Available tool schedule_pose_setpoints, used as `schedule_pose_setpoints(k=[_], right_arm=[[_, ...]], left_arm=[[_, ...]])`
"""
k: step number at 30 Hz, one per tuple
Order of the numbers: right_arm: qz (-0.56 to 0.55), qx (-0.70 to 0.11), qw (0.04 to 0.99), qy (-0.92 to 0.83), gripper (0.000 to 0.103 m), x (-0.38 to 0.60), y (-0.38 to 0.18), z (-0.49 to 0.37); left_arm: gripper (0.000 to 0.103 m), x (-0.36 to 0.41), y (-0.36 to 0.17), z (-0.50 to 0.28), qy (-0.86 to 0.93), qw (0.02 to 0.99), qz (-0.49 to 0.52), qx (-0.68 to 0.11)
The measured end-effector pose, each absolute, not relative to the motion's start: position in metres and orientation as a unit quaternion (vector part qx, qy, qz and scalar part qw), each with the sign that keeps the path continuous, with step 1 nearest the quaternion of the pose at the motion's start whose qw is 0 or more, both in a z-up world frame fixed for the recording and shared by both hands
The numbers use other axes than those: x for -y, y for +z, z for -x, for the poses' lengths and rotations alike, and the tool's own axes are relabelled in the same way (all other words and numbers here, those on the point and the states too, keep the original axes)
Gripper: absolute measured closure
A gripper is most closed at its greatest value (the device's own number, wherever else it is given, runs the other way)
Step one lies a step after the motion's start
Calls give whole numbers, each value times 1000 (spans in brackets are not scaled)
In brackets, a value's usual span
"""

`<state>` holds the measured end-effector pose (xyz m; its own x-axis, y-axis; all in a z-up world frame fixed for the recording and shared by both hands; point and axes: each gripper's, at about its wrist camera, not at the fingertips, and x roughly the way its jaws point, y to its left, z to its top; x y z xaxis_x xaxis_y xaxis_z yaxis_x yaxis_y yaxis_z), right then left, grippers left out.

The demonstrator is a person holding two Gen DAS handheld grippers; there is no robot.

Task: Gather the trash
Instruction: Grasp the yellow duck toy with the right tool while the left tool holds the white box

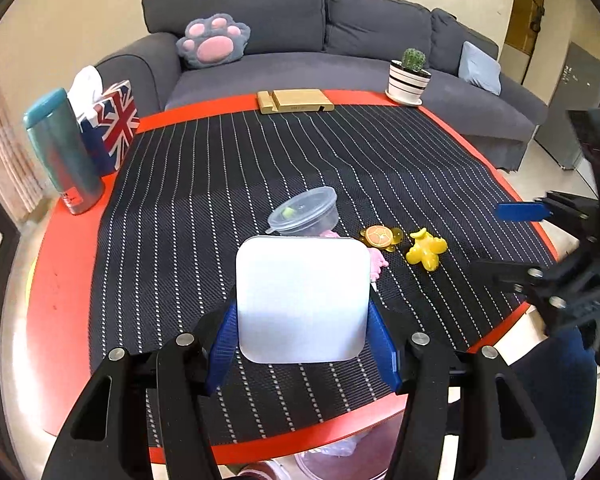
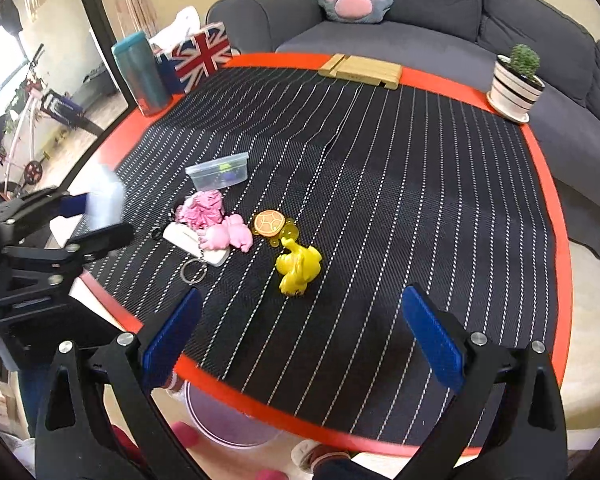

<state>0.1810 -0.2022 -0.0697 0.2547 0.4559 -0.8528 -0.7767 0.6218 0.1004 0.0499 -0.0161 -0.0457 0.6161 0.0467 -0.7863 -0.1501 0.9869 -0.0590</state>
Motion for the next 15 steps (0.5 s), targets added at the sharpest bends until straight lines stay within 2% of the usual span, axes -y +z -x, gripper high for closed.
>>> schedule_pose_setpoints(k=[11,13,15], right_arm=[[206,-489,750,396,5,173,-94,-197],[214,-493,744,397,10,169,-98,-198],[222,-496,741,396,22,166,-101,-200]], left_arm=[[46,4,-45,-44,30,898,57,-435],[47,3,-46,-43,28,898,58,-436],[47,0,-47,-42,27,897,62,-436]])
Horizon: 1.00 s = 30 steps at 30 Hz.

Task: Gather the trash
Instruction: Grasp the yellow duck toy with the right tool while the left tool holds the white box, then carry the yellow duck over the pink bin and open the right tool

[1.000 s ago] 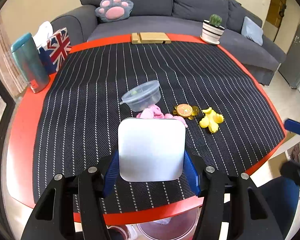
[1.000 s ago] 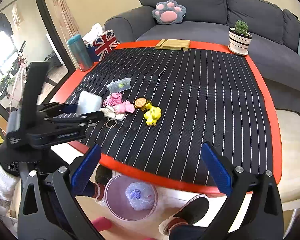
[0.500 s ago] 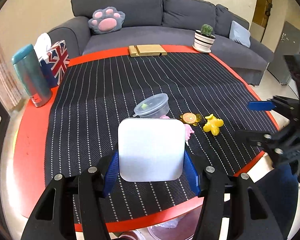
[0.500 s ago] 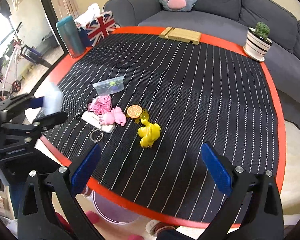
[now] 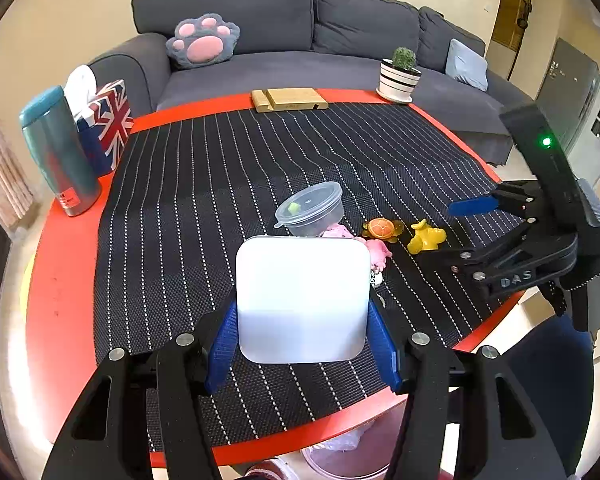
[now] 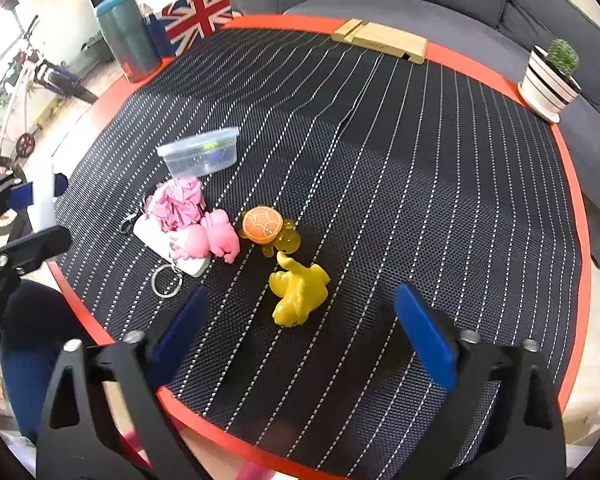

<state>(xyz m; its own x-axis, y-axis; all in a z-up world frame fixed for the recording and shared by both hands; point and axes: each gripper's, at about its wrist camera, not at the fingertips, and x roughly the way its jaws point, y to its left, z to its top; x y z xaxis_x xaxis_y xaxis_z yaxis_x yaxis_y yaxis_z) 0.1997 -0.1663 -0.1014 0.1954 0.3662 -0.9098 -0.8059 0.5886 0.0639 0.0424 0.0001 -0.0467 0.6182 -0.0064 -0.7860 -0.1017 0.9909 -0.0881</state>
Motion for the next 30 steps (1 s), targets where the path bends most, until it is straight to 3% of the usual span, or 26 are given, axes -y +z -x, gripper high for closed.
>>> schedule_pose_setpoints(k=[4,7,9,11,17,30], right_arm=[[227,-499,737,395,36,164,-105,-202],[230,-499,734,399,50,162,-107,-201],[232,-500,732,401,65,162,-109,-201],[232,-497,734,401,72,163,-108,-201],[217,-485,744,406,80,169,-102,-198],[187,-465,757,419,80,193,-79,-179]], left_arm=[[46,-3,-49,-41,24,896,66,-438],[46,-5,-52,-41,22,895,70,-439],[47,-5,-53,-41,21,895,70,-440],[47,-6,-53,-41,20,895,70,-440],[47,-6,-53,-42,15,896,71,-438],[46,1,-48,-36,5,899,64,-434]])
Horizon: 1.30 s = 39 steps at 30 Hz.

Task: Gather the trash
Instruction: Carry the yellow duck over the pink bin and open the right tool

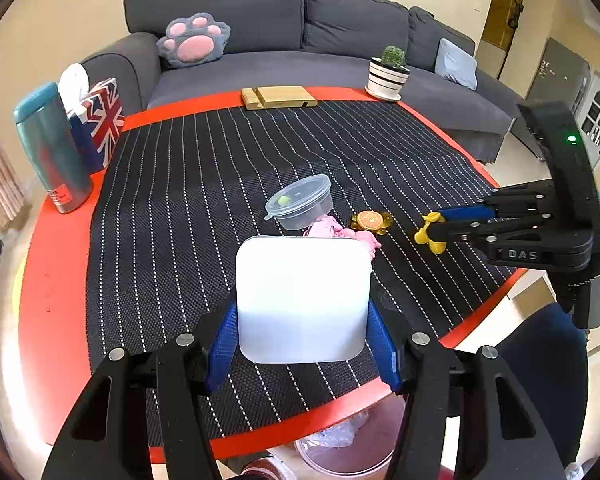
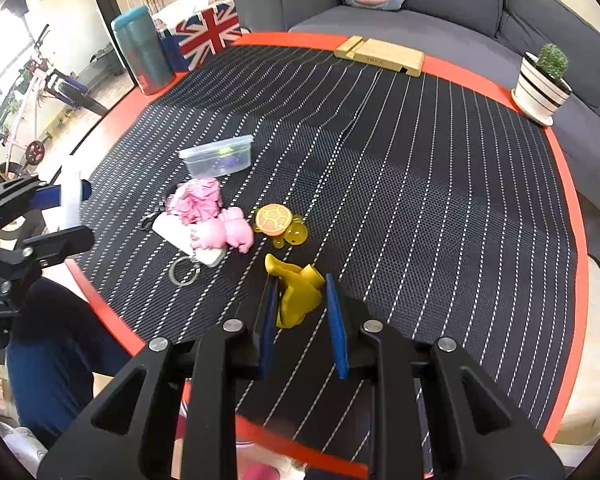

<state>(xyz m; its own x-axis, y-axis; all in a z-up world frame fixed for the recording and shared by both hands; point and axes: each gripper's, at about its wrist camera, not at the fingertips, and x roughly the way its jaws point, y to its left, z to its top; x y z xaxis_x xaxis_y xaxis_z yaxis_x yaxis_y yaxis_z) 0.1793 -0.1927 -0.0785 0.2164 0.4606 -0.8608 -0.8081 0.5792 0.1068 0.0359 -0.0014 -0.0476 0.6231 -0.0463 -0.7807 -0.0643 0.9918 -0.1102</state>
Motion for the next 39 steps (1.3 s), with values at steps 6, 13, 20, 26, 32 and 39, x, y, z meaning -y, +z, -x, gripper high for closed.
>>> schedule_pose_setpoints(k=[6,13,20,26,32,39], right_arm=[[170,-446,760,440,80,208,-57,-155],[167,-426,754,471,80,223,-37,-113],[161,-422,747,488,80,237,-30,-82],[164,-429,736,498,80,246,-37,-60],[158,-440,721,512,80,249,-46,-48],[147,-440,723,512,29,249,-48,-46]], left_arm=[[46,7,-42,-26,-1,900,60,-432],[46,19,-36,-9,-16,902,49,-430],[47,33,-30,11,-40,901,39,-429],[46,45,-26,30,-57,901,37,-428],[46,52,-23,41,-66,902,39,-426],[46,53,-24,43,-67,901,36,-427]])
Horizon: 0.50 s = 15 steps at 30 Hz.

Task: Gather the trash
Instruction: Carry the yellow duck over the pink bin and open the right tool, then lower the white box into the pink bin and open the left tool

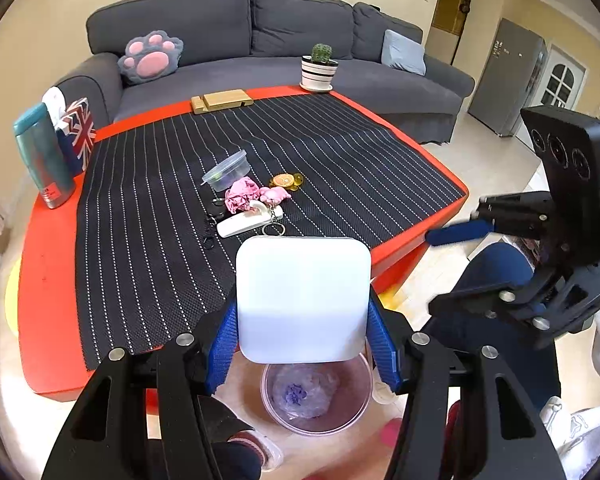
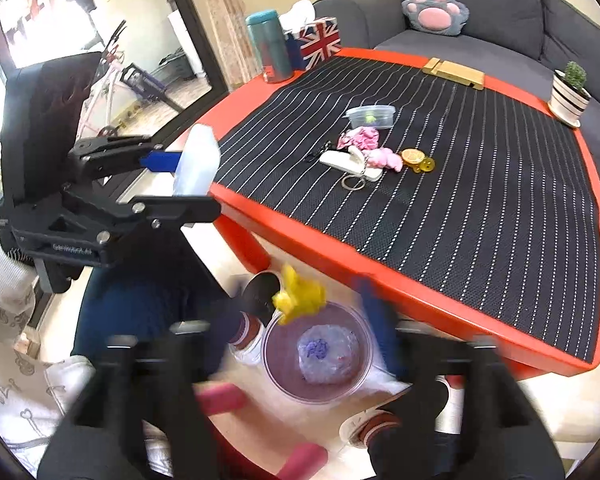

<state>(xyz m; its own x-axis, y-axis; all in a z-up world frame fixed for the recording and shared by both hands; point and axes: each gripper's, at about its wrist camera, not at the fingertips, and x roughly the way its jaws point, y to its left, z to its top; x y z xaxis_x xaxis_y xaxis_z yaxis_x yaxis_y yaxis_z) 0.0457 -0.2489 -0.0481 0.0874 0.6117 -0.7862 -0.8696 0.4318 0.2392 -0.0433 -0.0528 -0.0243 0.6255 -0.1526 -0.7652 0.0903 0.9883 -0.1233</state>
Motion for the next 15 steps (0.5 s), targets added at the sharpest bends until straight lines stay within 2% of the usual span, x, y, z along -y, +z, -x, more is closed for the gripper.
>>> schedule_pose_setpoints(k=[2,5,15], right_arm=[[146,-438,731,503,21,250,-47,-48],[139,-438,735,498,17,251,-45,-52],[125,-438,750,481,16,265,-43,-62]], left_arm=[[46,54,-24,44,-68,901,36,-427],[46,55,-25,44,-72,900,35,-428],[46,71,-33,45,-96,890,22,-446]])
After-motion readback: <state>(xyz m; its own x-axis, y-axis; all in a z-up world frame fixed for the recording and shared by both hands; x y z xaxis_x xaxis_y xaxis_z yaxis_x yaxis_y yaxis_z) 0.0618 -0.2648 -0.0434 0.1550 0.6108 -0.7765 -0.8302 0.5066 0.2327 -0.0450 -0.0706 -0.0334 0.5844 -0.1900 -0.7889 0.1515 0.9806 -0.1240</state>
